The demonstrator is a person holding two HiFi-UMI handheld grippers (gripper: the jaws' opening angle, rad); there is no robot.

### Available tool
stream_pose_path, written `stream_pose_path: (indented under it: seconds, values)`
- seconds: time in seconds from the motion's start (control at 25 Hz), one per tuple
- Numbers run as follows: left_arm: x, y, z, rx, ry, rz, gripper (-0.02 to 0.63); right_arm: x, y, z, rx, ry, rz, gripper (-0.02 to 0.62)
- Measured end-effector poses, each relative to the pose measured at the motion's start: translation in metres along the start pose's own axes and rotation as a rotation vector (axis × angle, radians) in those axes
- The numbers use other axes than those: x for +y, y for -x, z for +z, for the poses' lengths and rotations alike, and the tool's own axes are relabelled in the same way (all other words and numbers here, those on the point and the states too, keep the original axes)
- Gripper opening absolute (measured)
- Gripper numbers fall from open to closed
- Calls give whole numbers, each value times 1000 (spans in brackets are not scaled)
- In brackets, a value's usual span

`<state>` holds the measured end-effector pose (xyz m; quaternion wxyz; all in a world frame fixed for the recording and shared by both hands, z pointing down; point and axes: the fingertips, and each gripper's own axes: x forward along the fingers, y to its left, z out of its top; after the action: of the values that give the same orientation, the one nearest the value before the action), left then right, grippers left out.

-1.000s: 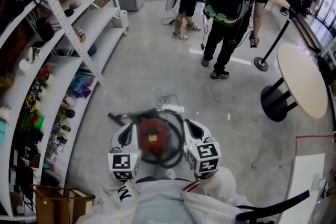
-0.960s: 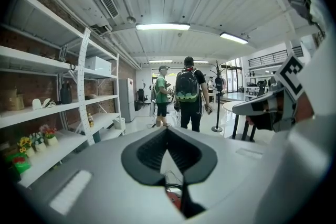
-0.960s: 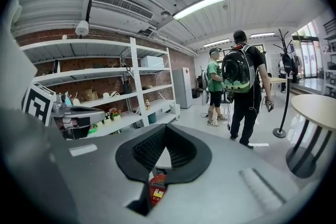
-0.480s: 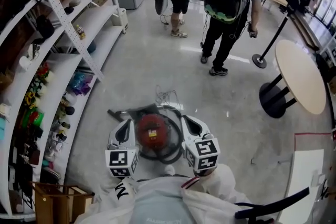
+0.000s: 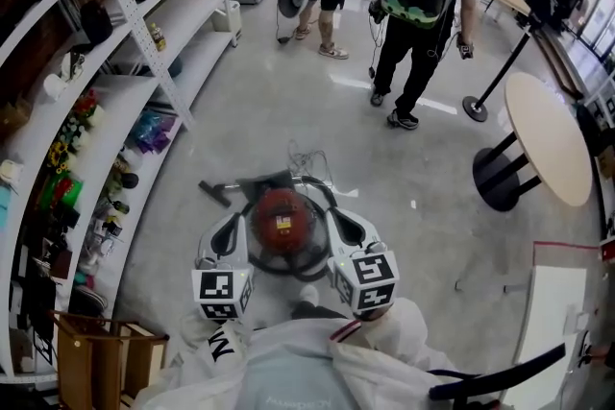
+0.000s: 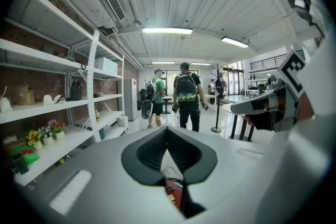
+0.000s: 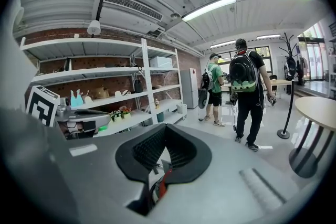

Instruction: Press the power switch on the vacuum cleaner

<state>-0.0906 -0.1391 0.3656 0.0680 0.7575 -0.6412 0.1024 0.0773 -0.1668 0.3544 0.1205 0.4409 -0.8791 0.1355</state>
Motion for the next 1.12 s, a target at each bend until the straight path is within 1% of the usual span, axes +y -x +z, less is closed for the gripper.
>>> stream_pose_path:
  seconds: [0.16,0.28,0.48,0.84,1.12]
  values:
    - [11,23,-9,3,6,13,0,22,10,-7,2,6,4,0]
    - [14,40,-13,0,5,13,0,32,20,-12,-1,6,-9,0]
    - [15,76,-21,-11,-20,12,0,55,42,-26,-4,4,-25,0]
    - [19,147,-61,19,8,19,0,113,82,-66,24,5,-14,0]
    - [14,174,-60,-3,-3,-12,0,133,106,-67,-1,11,-40,0]
